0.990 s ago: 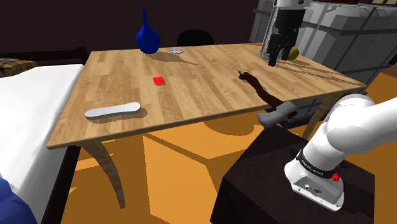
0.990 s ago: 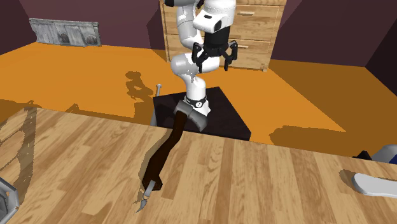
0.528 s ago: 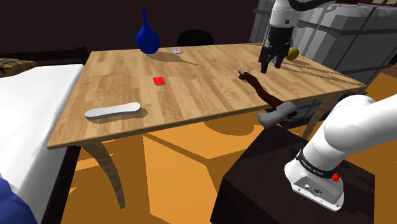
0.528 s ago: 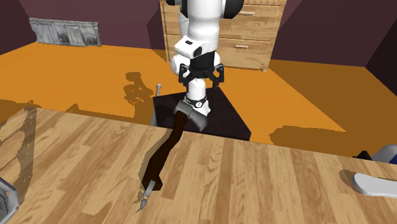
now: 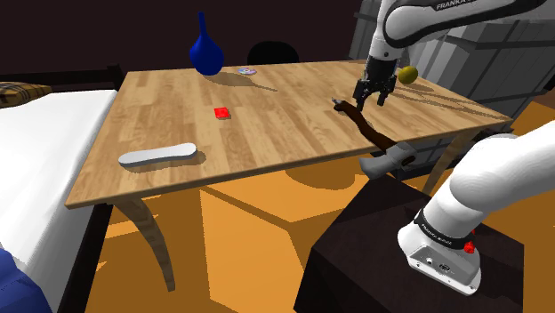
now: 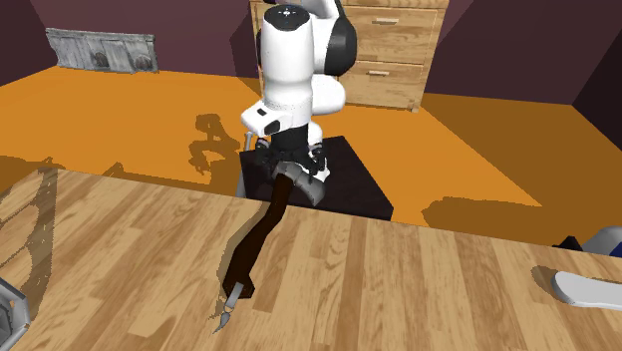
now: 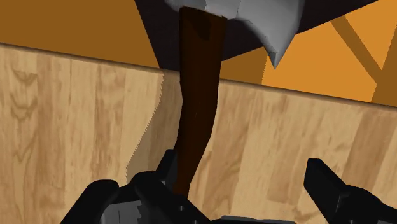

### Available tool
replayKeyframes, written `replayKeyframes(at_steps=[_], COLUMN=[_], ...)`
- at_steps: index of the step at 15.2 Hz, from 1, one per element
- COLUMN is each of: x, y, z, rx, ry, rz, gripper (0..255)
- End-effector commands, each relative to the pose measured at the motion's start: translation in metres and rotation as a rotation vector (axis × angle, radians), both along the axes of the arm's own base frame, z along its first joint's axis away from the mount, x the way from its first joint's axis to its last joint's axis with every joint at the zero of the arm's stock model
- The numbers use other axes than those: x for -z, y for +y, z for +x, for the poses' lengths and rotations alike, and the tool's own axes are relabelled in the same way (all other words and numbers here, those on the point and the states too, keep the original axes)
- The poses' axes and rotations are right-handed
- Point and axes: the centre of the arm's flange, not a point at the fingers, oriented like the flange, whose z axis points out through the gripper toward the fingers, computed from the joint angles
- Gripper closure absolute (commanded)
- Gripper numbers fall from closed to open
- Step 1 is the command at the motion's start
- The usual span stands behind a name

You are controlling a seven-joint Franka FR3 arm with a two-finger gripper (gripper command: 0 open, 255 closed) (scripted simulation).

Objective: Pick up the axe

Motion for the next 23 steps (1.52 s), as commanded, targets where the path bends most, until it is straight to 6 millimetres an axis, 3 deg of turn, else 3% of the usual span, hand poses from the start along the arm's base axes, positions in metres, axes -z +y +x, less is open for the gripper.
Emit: replayKeyframes(at_steps=[1, 6, 14, 16, 17, 23], x=[0.021, 0.063, 0.105, 0.105, 0.106, 0.106], y=[-0.02, -0.066, -0.07, -0.07, -0.07, -0.07], z=[0.006, 0.018, 0.019, 0.019, 0.019, 0.019], rx=[0.038, 0.131, 0.137, 0.137, 0.137, 0.138], ry=[-0.012, -0.035, -0.036, -0.036, -0.036, -0.036], rz=[-0.008, -0.025, -0.026, -0.026, -0.026, -0.026], gripper=[0, 0, 0, 0, 255, 255])
